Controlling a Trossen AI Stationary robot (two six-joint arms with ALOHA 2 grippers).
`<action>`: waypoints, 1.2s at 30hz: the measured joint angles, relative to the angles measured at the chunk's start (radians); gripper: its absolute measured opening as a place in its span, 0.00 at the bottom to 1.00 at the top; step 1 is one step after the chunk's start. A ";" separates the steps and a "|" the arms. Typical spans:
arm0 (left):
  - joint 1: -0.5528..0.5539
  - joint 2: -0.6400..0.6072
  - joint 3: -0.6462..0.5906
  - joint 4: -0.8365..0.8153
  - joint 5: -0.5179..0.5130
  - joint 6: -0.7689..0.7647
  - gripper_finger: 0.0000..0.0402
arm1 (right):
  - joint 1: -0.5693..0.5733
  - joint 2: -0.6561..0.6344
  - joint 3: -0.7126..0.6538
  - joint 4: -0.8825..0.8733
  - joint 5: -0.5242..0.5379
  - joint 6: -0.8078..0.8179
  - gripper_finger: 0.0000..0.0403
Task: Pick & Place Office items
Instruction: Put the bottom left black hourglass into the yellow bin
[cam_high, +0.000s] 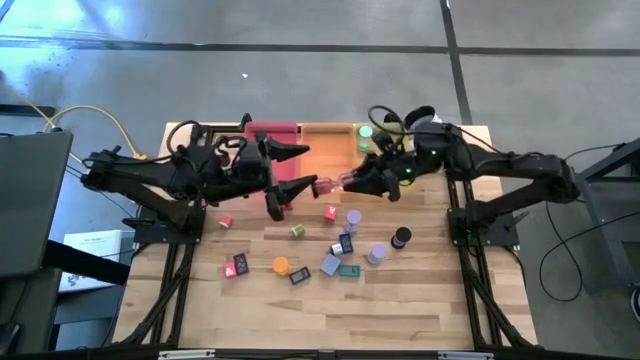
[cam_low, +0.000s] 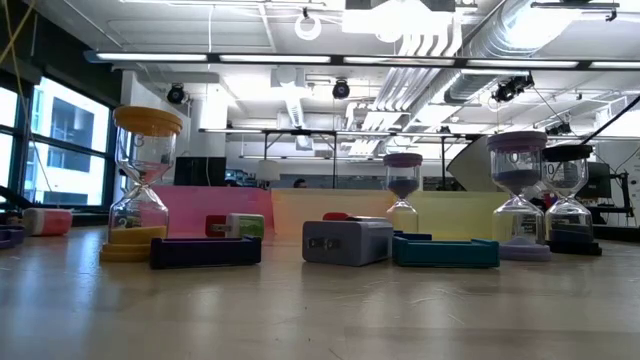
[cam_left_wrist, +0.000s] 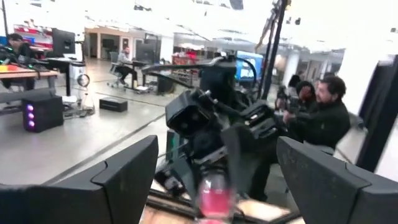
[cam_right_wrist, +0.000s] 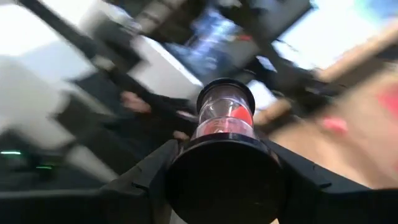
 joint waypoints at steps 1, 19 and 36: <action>-0.004 -0.005 0.000 -0.021 0.000 0.000 0.80 | 0.000 -0.019 0.000 -0.067 0.040 -0.025 0.48; 0.036 -0.002 0.000 -0.256 -0.005 -0.007 0.80 | -0.312 -0.087 0.017 -0.763 0.375 -0.211 0.48; 0.052 -0.003 0.000 -0.365 0.011 0.039 0.80 | -0.550 0.355 0.187 -0.940 0.386 -0.468 0.48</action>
